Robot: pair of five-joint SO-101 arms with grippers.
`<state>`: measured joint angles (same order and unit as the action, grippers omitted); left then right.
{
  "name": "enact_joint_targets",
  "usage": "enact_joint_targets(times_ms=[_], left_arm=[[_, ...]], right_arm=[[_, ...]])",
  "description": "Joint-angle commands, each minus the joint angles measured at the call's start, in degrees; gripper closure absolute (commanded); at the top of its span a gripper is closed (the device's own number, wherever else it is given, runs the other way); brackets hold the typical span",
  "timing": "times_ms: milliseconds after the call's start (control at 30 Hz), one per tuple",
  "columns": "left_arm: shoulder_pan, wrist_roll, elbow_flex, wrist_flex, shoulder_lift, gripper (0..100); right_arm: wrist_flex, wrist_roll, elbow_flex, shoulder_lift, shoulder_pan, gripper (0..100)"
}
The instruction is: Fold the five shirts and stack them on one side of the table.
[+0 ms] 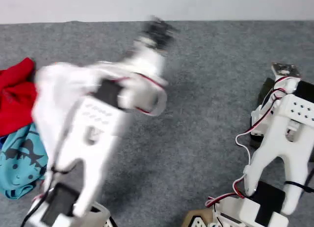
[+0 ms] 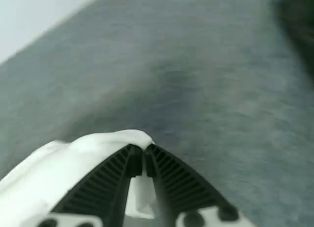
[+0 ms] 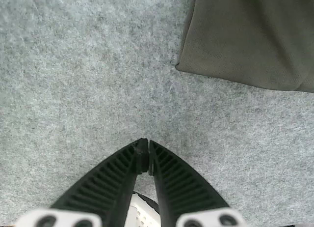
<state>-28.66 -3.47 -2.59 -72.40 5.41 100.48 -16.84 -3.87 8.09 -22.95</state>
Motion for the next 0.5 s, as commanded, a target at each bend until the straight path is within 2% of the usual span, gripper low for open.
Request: enact_joint_targets(times_ms=[0, 100, 200, 367, 467], left_arm=[[-7.47, -1.93, -2.15, 3.96, -3.43, 99], [-7.56, -1.58, -4.53, 3.96, -5.19, 94], [-5.45, 2.9, -7.96, 1.85, -5.89, 86], [-1.67, 4.13, -14.99, -7.47, -6.68, 82], [1.14, 3.87, -18.86, -13.54, -6.51, 82]], right_arm=[[2.42, 0.18, 0.35, 2.95, -0.75, 98.9], [2.42, 0.18, 0.35, 2.86, -0.66, 98.9], [2.42, -0.88, 0.35, 2.77, -0.4, 98.9], [2.33, -2.64, 0.35, 2.33, 0.04, 98.5], [2.33, -2.37, 0.35, 2.33, 2.95, 94.1]])
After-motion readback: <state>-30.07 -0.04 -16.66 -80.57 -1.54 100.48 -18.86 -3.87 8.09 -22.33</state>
